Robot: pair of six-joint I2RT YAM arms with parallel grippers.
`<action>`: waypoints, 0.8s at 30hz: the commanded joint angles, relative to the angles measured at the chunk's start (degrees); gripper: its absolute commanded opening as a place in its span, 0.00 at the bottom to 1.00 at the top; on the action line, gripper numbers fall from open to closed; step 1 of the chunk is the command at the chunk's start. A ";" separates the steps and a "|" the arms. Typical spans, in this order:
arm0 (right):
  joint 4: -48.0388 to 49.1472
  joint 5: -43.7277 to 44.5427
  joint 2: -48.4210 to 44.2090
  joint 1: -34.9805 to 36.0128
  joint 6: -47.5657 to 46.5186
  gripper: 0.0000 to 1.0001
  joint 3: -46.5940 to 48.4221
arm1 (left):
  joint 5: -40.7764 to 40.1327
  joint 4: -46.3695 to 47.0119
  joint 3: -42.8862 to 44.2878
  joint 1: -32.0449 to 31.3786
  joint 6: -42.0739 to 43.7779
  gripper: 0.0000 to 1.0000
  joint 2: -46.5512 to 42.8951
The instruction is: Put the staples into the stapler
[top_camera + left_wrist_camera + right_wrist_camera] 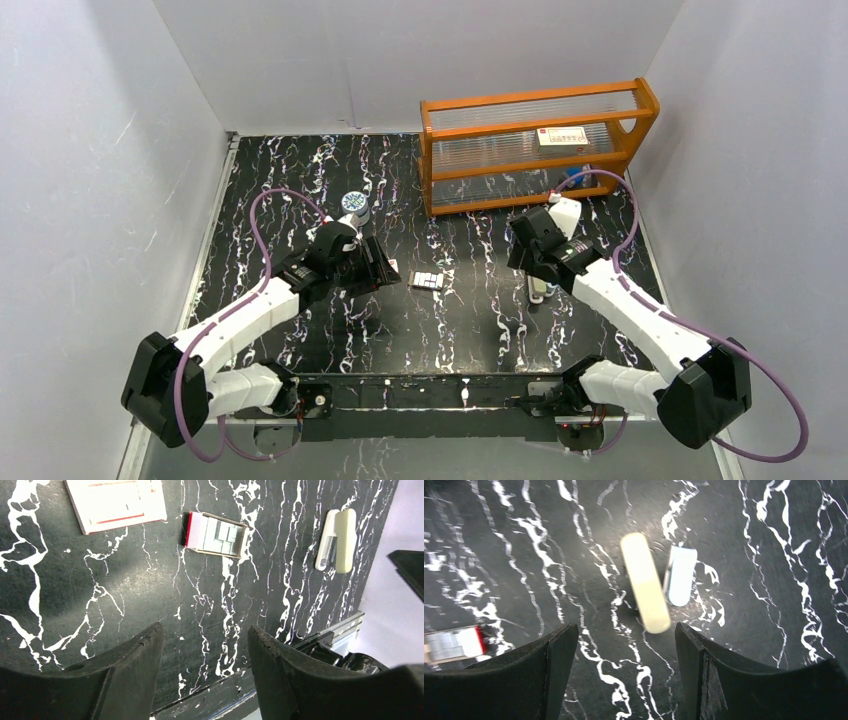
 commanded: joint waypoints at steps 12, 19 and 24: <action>6.03 -12.10 4.64 -6.54 -5.36 0.73 -8.80 | 7.11 -1.20 -0.56 0.28 0.55 0.75 -1.18; 7.23 -11.35 5.76 -7.09 -7.39 0.68 -9.46 | 8.67 -0.77 -0.37 0.28 -0.03 0.75 -0.45; 8.29 -11.09 7.23 -7.47 -8.13 0.66 -9.91 | 11.44 0.40 0.53 0.28 0.73 0.76 0.64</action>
